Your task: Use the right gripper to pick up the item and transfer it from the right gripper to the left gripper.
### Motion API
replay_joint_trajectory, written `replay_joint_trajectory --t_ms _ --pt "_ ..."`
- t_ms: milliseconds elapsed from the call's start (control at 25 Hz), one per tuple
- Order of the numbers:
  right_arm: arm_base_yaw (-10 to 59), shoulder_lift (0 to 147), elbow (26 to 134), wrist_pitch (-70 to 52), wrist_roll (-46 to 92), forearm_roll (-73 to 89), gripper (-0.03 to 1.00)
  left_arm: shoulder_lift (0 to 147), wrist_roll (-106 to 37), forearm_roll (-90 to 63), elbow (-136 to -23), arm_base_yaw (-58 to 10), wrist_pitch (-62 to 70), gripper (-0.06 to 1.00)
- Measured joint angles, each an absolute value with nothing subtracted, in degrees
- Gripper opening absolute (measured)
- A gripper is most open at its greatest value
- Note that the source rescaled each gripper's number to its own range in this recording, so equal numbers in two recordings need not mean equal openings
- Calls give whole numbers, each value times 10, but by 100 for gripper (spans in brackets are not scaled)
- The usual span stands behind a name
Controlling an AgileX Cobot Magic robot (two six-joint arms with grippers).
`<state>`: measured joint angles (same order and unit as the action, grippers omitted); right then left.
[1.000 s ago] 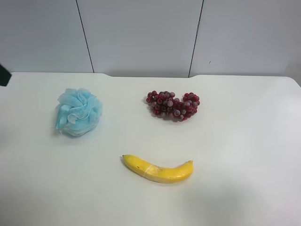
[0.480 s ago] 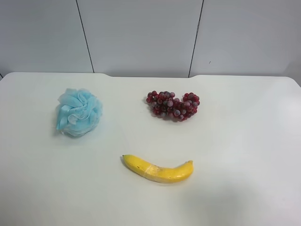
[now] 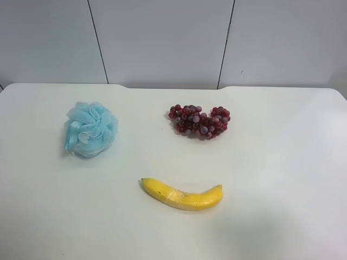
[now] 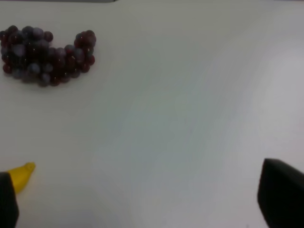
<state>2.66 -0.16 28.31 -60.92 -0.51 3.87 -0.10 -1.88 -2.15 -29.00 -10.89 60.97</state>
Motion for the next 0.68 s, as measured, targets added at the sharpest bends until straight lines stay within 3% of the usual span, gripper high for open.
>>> replay_joint_trajectory --t_ms 400,680 --pt "27 -2 283 -609 -5 39 100 -1 -12 -15 -290 -108 608 100" --pt "27 -2 283 -609 -5 39 100 -1 -12 -15 -290 -17 608 100"
